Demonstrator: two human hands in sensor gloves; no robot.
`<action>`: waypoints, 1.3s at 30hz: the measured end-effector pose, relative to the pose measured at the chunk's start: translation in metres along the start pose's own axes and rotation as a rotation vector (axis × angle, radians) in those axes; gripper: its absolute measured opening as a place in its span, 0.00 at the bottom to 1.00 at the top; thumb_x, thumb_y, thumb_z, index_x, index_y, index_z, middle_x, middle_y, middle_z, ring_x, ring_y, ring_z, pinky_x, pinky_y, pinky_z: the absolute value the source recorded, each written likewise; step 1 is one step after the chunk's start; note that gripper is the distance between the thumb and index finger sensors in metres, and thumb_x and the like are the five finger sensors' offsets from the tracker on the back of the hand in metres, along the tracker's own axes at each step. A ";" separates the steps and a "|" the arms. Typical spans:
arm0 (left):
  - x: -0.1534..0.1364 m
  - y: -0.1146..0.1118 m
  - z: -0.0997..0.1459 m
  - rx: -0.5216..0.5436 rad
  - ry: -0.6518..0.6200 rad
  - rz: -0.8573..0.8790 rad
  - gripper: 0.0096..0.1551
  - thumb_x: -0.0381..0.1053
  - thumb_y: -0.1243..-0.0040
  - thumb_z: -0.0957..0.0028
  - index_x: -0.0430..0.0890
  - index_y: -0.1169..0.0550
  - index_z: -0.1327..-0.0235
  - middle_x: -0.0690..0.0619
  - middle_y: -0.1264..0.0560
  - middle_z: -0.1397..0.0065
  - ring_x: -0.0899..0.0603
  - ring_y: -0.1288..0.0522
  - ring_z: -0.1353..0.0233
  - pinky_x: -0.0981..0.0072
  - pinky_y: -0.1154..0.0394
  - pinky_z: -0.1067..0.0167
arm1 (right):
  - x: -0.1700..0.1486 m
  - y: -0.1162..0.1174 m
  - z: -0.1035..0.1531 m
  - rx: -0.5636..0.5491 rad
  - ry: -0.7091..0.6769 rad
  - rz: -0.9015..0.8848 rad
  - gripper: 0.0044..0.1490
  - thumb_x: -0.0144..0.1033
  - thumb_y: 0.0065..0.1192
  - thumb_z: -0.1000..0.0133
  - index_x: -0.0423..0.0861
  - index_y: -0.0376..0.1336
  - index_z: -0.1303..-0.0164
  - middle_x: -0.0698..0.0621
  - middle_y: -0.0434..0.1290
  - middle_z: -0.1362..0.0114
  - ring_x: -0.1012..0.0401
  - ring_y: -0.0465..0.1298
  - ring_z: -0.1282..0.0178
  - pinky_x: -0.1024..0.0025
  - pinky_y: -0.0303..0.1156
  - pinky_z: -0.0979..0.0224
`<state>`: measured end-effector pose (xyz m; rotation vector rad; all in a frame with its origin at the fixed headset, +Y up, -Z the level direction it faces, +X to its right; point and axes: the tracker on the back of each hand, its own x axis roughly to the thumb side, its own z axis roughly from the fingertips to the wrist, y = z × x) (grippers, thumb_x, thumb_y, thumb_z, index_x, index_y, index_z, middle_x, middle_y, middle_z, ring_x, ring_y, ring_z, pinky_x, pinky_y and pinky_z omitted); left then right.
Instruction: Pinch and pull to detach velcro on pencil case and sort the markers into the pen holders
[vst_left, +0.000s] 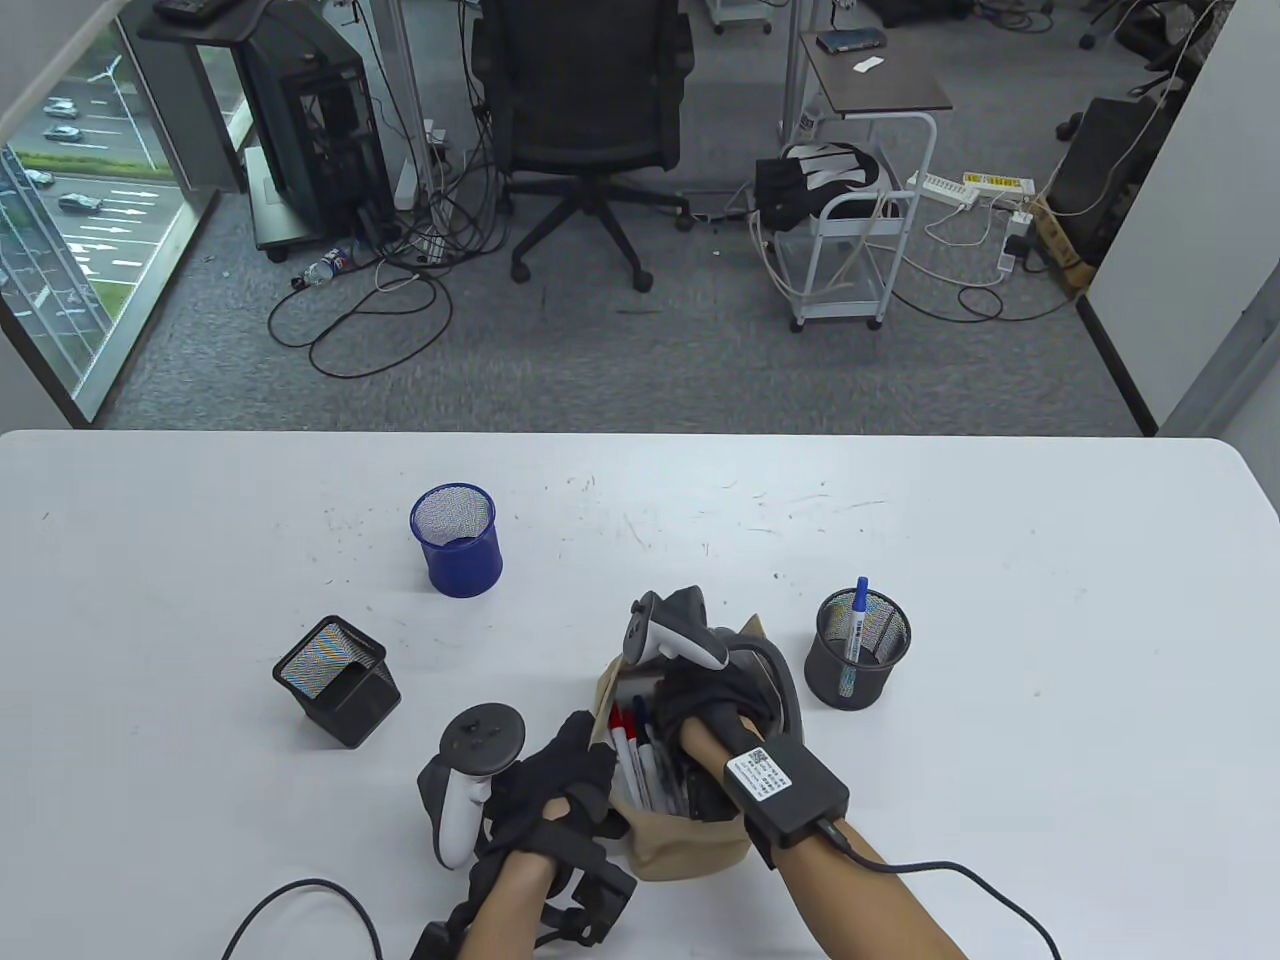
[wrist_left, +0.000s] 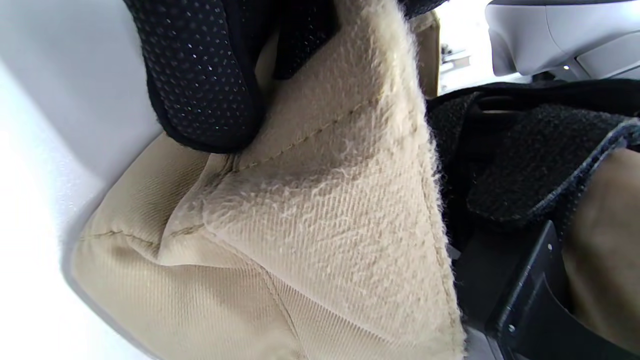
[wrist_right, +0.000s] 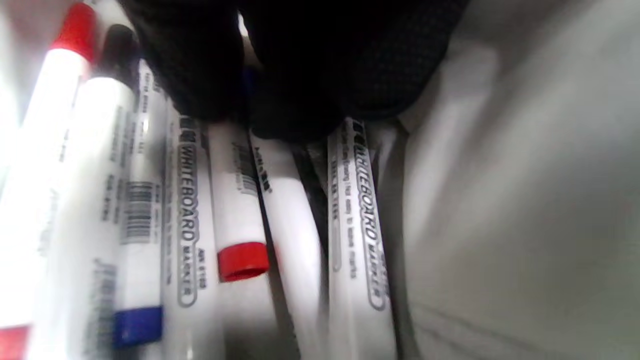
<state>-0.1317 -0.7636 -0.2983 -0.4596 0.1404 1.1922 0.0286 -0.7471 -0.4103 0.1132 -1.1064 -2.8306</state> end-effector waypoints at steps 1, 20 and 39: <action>0.000 0.000 0.000 0.001 0.000 -0.001 0.41 0.48 0.49 0.39 0.33 0.44 0.16 0.26 0.36 0.20 0.28 0.22 0.31 0.58 0.11 0.54 | -0.001 0.000 0.000 0.002 -0.004 0.004 0.41 0.44 0.79 0.54 0.40 0.69 0.32 0.41 0.81 0.40 0.58 0.86 0.62 0.66 0.82 0.59; -0.001 0.000 -0.001 -0.001 -0.002 0.007 0.41 0.48 0.49 0.39 0.33 0.44 0.16 0.26 0.36 0.20 0.28 0.22 0.31 0.57 0.11 0.53 | -0.031 -0.055 0.064 -0.289 -0.166 -0.259 0.33 0.42 0.78 0.53 0.42 0.72 0.39 0.43 0.84 0.45 0.56 0.87 0.63 0.65 0.82 0.60; -0.002 0.000 -0.001 0.000 -0.003 0.005 0.41 0.48 0.49 0.39 0.33 0.44 0.16 0.26 0.36 0.20 0.28 0.22 0.31 0.57 0.11 0.53 | -0.215 -0.087 0.082 -0.731 0.101 -0.708 0.32 0.36 0.77 0.51 0.44 0.71 0.36 0.42 0.82 0.37 0.52 0.87 0.53 0.59 0.81 0.53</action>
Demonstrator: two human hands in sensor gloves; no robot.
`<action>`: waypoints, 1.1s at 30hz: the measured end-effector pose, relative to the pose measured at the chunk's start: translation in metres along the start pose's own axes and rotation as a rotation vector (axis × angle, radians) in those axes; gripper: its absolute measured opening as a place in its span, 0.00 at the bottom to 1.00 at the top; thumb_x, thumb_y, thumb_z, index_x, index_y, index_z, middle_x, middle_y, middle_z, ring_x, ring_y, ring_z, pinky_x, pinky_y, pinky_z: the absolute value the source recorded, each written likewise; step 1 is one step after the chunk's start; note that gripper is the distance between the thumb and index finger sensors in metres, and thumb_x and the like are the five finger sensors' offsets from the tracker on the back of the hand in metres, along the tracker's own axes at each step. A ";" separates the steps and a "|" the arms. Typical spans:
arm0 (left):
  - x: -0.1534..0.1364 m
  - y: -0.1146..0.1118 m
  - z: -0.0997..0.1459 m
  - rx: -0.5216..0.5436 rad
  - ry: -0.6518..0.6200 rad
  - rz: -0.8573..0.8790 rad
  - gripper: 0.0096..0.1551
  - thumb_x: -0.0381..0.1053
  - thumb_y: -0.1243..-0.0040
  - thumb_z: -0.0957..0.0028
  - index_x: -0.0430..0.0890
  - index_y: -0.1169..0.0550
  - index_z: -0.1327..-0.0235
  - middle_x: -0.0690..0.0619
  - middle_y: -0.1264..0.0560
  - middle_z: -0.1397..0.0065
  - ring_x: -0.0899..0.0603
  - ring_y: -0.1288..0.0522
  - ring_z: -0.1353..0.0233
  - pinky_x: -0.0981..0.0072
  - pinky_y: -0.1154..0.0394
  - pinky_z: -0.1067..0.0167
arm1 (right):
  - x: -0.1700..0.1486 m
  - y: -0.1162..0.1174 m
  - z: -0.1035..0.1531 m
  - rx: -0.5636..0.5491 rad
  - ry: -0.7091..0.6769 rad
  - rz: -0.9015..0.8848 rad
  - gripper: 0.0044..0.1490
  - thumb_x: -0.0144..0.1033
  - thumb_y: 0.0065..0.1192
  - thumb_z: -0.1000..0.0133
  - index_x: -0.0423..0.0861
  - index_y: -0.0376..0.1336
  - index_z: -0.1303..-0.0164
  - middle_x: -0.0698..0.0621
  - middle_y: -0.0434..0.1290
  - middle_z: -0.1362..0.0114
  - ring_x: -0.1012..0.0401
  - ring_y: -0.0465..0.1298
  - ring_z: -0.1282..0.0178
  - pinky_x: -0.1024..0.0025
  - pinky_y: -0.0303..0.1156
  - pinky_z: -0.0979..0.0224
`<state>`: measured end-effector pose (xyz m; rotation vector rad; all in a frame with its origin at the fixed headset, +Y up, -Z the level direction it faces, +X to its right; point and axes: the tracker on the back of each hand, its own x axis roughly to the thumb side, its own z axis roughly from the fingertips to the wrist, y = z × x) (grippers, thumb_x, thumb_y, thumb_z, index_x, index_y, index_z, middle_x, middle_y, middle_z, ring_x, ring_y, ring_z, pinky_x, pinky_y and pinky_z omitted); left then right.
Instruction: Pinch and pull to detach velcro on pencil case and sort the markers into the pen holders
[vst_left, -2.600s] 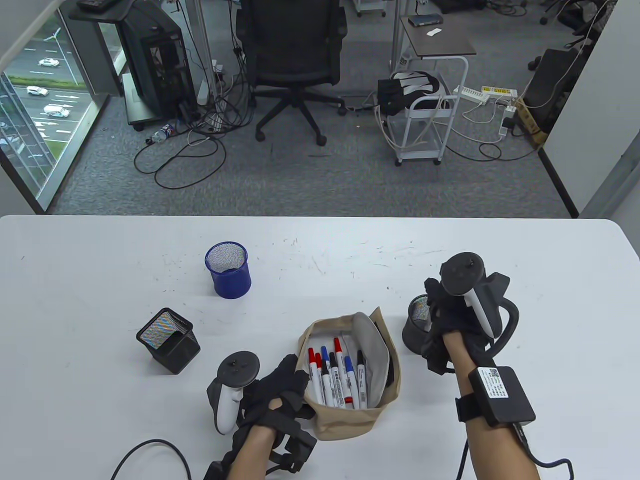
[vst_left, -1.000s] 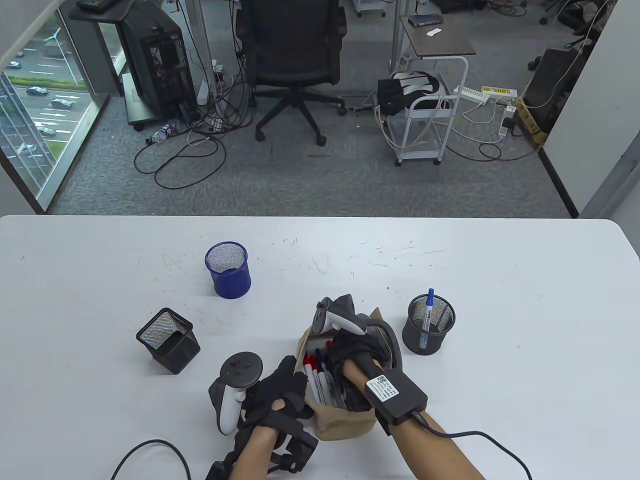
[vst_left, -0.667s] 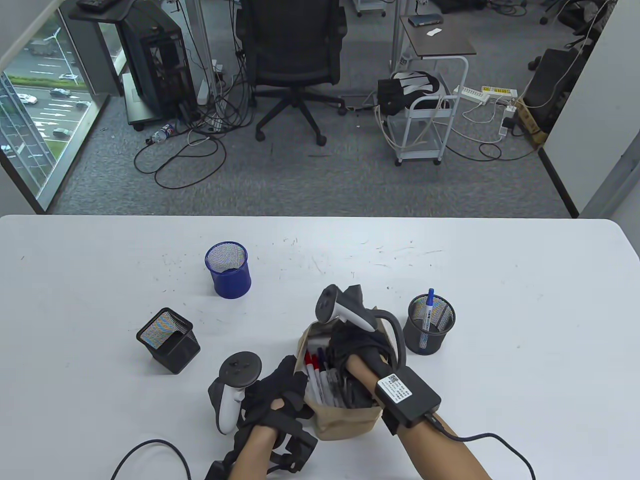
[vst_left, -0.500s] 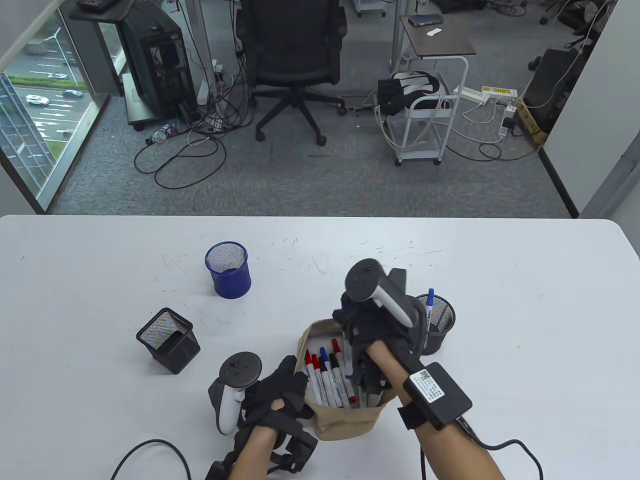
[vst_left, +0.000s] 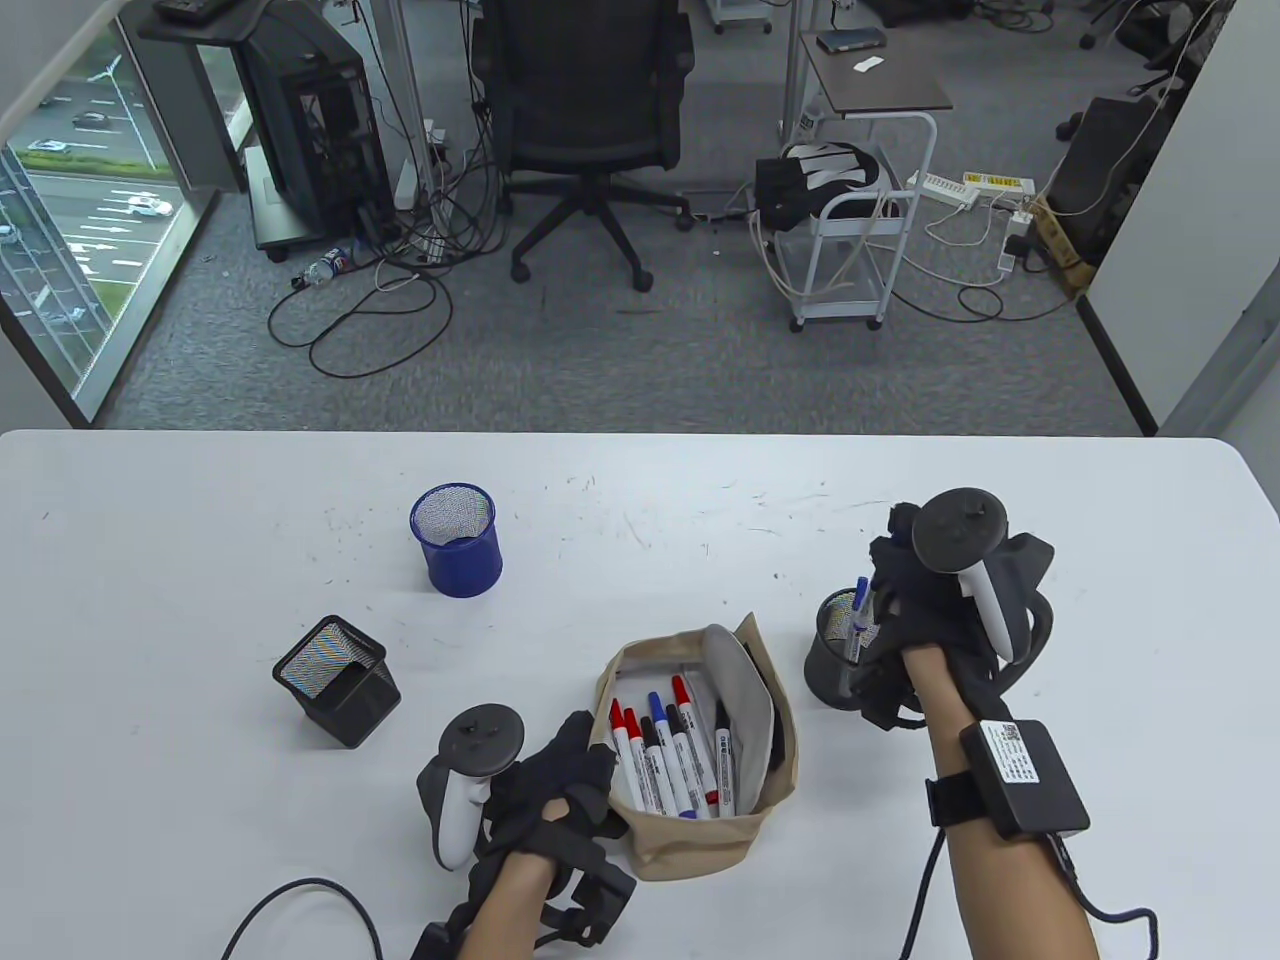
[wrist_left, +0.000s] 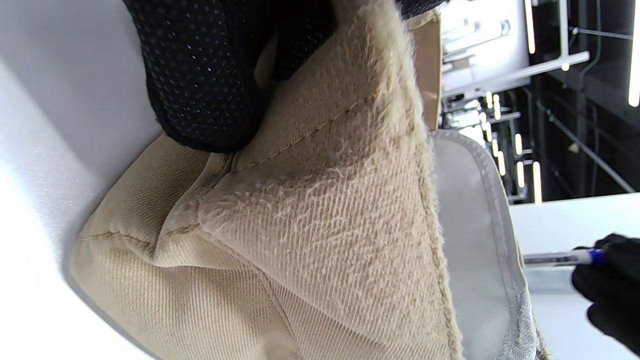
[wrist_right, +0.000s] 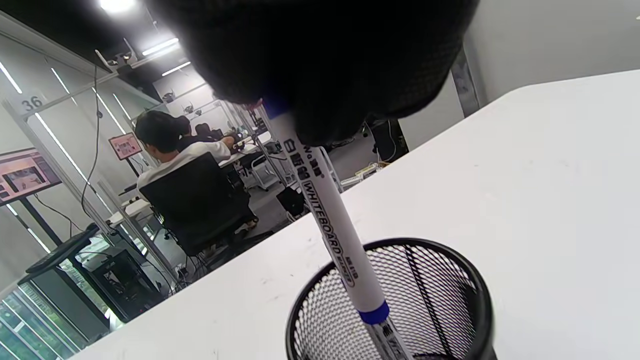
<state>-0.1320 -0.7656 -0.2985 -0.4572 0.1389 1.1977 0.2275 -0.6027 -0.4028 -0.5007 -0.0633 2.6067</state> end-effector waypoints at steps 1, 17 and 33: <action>0.000 0.000 0.000 0.000 0.000 0.000 0.41 0.48 0.49 0.39 0.33 0.44 0.16 0.26 0.36 0.20 0.28 0.22 0.31 0.57 0.11 0.53 | -0.002 0.003 -0.002 0.035 0.013 0.027 0.34 0.38 0.77 0.51 0.42 0.70 0.34 0.41 0.81 0.37 0.51 0.86 0.52 0.58 0.81 0.53; 0.000 -0.001 -0.001 -0.002 -0.002 -0.008 0.41 0.48 0.49 0.39 0.33 0.44 0.16 0.26 0.36 0.20 0.28 0.22 0.31 0.58 0.11 0.53 | 0.101 0.056 0.063 0.474 -0.261 0.137 0.36 0.43 0.76 0.49 0.39 0.70 0.34 0.39 0.82 0.38 0.51 0.87 0.53 0.59 0.81 0.53; 0.000 0.000 -0.001 -0.007 -0.002 -0.004 0.41 0.48 0.49 0.39 0.33 0.44 0.16 0.27 0.36 0.20 0.28 0.22 0.31 0.58 0.11 0.53 | 0.115 0.204 0.058 0.823 -0.109 0.463 0.34 0.38 0.75 0.49 0.34 0.71 0.36 0.37 0.83 0.40 0.52 0.88 0.54 0.62 0.84 0.56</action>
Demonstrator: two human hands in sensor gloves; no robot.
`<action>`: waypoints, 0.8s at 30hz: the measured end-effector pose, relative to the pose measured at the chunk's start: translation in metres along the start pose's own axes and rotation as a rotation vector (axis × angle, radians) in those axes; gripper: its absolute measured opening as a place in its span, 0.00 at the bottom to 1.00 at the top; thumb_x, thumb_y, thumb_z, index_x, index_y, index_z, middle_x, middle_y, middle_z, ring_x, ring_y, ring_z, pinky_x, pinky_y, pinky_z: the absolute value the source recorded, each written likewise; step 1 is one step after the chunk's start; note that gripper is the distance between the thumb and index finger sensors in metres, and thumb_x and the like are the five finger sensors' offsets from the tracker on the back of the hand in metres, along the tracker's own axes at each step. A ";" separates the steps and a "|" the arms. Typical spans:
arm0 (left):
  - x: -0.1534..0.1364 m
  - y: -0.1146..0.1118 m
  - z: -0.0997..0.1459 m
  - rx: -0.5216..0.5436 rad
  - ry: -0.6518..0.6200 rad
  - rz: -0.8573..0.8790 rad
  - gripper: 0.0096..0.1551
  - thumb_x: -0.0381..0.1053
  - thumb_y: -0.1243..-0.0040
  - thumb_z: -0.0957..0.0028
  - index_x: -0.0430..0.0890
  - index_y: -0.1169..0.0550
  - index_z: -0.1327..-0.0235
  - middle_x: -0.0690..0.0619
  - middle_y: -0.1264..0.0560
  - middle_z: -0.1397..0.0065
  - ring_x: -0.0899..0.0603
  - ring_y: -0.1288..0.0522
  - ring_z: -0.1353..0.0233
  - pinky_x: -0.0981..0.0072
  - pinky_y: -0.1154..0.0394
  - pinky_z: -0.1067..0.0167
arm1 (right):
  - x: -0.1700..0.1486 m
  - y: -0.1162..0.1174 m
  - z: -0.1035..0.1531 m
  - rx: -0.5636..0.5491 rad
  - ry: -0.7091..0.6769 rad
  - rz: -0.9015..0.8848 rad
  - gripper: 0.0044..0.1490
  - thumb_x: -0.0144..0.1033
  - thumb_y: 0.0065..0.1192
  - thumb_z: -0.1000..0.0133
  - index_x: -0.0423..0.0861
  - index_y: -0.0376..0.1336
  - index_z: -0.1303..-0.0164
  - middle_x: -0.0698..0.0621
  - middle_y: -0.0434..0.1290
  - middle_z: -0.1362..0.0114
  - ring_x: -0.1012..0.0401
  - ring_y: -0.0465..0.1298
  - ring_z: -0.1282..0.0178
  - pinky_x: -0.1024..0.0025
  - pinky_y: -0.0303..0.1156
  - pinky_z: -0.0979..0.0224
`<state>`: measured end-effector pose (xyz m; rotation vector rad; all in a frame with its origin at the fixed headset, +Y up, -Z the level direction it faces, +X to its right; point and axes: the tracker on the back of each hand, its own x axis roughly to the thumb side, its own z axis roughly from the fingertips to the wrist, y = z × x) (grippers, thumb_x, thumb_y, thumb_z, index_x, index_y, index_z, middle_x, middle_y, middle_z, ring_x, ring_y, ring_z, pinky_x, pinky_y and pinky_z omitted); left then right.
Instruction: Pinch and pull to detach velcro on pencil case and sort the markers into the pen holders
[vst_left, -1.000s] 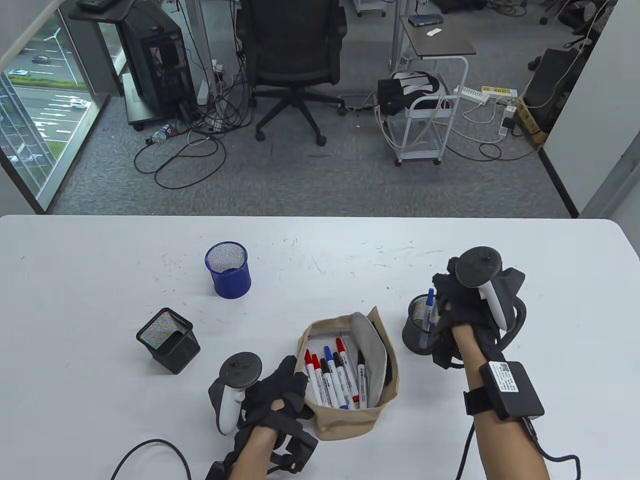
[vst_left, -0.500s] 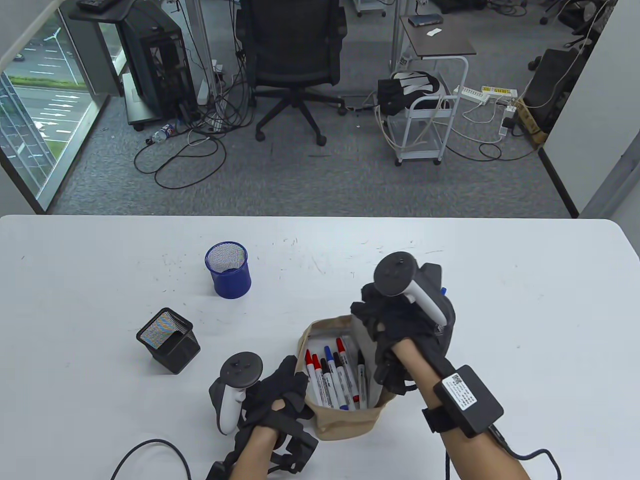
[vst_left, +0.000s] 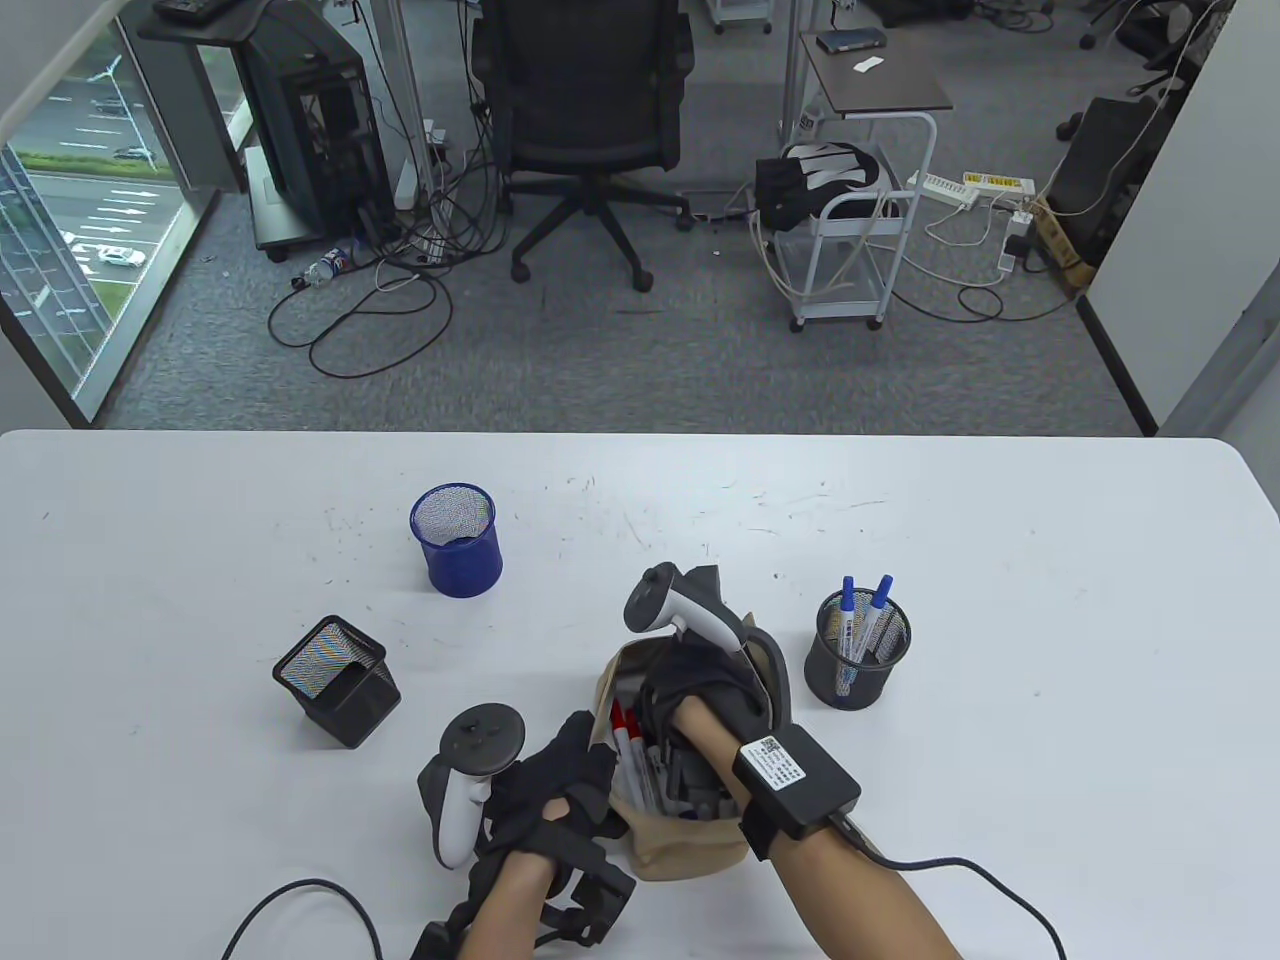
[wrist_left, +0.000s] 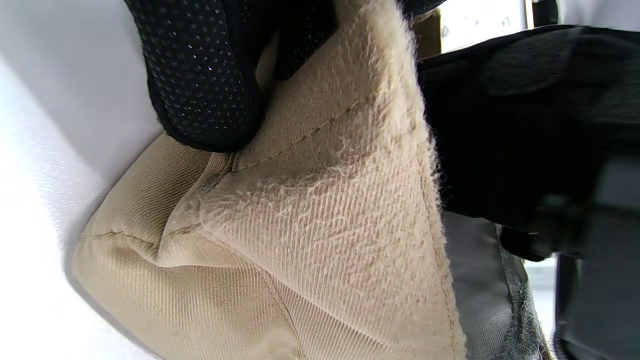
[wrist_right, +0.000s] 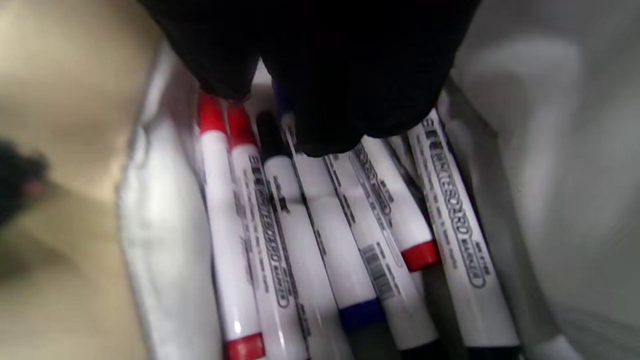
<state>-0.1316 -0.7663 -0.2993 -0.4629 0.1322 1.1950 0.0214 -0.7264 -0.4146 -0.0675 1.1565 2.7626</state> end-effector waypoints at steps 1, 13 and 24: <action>0.000 0.000 0.000 0.002 0.001 -0.002 0.41 0.48 0.49 0.39 0.33 0.44 0.16 0.26 0.36 0.20 0.28 0.22 0.31 0.58 0.11 0.53 | 0.003 0.002 -0.001 -0.021 0.011 0.033 0.34 0.37 0.76 0.49 0.34 0.71 0.36 0.36 0.83 0.41 0.52 0.88 0.54 0.62 0.84 0.56; 0.000 -0.001 0.000 0.004 0.001 -0.013 0.41 0.48 0.49 0.39 0.33 0.44 0.16 0.27 0.36 0.20 0.28 0.22 0.31 0.58 0.11 0.53 | 0.021 0.021 -0.008 -0.116 0.059 0.268 0.42 0.43 0.81 0.55 0.37 0.70 0.33 0.43 0.85 0.44 0.58 0.87 0.64 0.66 0.82 0.60; 0.000 -0.001 -0.001 0.000 -0.003 -0.009 0.41 0.48 0.49 0.39 0.33 0.44 0.16 0.27 0.36 0.19 0.28 0.22 0.31 0.58 0.11 0.53 | -0.004 -0.030 0.050 -0.130 -0.152 -0.031 0.41 0.42 0.80 0.53 0.39 0.68 0.32 0.44 0.83 0.42 0.56 0.86 0.60 0.63 0.81 0.56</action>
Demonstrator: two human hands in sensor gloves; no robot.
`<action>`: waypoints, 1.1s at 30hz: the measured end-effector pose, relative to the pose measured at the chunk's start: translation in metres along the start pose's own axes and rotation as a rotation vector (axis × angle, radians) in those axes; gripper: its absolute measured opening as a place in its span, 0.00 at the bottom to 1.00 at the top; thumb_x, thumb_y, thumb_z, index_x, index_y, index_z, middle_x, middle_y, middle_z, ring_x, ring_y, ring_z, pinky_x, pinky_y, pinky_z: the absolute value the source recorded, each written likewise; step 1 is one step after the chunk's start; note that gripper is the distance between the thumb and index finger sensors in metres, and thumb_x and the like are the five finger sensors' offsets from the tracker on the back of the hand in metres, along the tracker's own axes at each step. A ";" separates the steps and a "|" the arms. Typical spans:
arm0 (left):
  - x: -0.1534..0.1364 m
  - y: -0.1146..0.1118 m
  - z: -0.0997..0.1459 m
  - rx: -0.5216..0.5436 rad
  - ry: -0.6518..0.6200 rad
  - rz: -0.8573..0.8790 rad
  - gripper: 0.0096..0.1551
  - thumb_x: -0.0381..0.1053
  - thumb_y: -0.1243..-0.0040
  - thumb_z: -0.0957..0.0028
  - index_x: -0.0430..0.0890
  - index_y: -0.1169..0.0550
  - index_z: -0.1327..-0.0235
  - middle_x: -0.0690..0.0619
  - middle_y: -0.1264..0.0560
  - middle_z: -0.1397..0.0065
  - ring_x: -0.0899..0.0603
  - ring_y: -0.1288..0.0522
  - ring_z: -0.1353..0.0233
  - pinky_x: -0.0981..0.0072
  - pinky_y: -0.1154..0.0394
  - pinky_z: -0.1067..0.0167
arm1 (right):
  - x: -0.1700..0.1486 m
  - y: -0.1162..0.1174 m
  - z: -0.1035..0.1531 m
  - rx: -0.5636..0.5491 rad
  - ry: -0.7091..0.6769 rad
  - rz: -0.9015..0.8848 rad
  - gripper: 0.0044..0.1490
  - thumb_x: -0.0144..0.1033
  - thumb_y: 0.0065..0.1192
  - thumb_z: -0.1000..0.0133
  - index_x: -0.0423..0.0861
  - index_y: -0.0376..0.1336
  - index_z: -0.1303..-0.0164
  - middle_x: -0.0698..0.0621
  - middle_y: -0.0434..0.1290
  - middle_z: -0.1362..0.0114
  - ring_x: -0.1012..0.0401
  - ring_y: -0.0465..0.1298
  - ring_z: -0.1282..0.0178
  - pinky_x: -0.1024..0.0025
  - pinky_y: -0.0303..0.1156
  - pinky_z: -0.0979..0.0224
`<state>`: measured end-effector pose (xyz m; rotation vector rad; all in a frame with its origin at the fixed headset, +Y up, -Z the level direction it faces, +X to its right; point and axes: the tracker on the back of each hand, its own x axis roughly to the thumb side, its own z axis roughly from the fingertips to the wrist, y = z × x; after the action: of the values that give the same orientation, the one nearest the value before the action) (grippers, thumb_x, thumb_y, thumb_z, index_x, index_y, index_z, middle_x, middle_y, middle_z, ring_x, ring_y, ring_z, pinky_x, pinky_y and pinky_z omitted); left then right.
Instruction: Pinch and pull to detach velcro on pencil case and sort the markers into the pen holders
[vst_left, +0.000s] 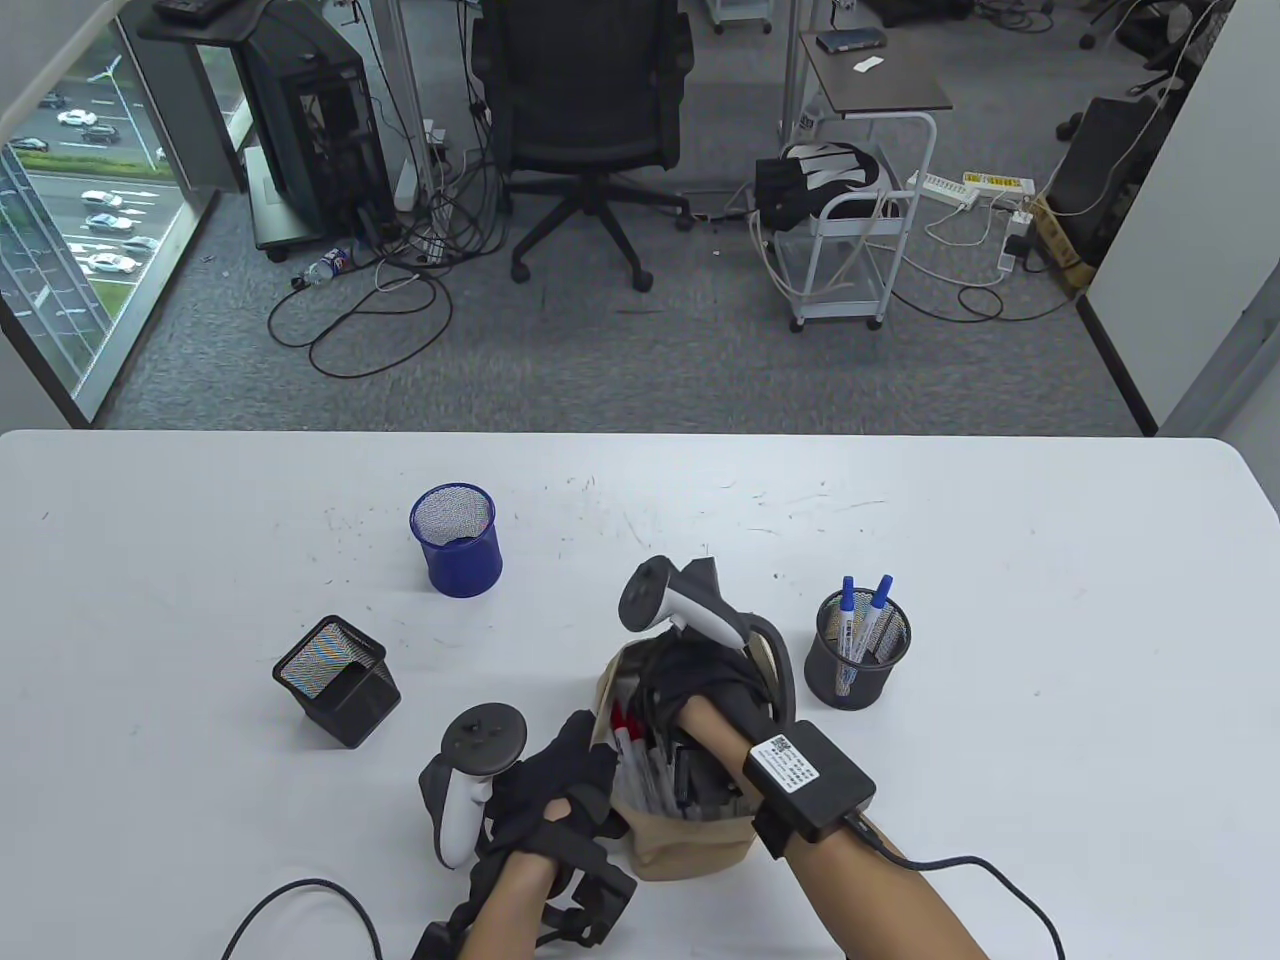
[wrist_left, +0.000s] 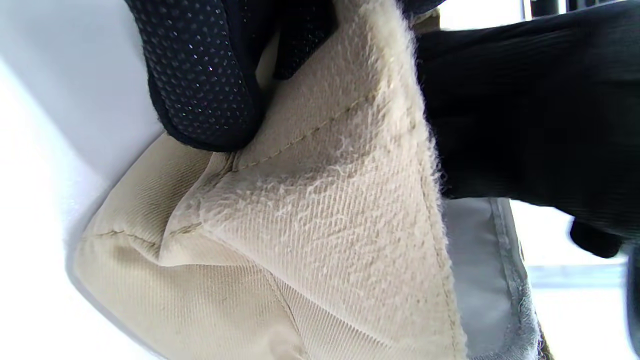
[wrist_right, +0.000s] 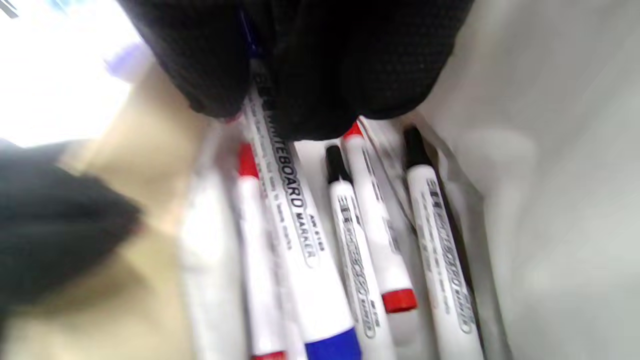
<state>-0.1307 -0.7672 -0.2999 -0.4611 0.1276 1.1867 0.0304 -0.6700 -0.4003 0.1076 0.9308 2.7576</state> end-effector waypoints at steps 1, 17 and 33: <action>0.000 0.000 0.000 0.000 0.000 0.000 0.41 0.48 0.49 0.39 0.33 0.44 0.16 0.27 0.36 0.19 0.28 0.22 0.31 0.58 0.11 0.53 | -0.002 -0.007 0.008 -0.024 -0.024 -0.020 0.40 0.41 0.80 0.53 0.40 0.68 0.32 0.44 0.83 0.42 0.56 0.86 0.60 0.63 0.81 0.55; 0.000 0.000 0.000 0.000 -0.004 -0.002 0.41 0.48 0.49 0.39 0.33 0.44 0.16 0.27 0.36 0.19 0.28 0.23 0.31 0.58 0.11 0.53 | -0.145 -0.097 0.079 -0.728 0.089 -0.388 0.32 0.39 0.82 0.54 0.48 0.73 0.38 0.45 0.82 0.38 0.52 0.86 0.52 0.57 0.80 0.49; 0.000 0.000 0.000 -0.002 -0.003 -0.005 0.41 0.48 0.49 0.39 0.34 0.44 0.16 0.27 0.36 0.19 0.28 0.23 0.31 0.57 0.11 0.53 | -0.154 -0.070 0.070 -0.567 0.097 -0.295 0.40 0.46 0.76 0.52 0.40 0.68 0.32 0.40 0.80 0.35 0.50 0.85 0.50 0.55 0.80 0.50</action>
<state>-0.1304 -0.7679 -0.3000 -0.4611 0.1225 1.1825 0.2030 -0.6114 -0.3859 -0.2411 0.1360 2.6431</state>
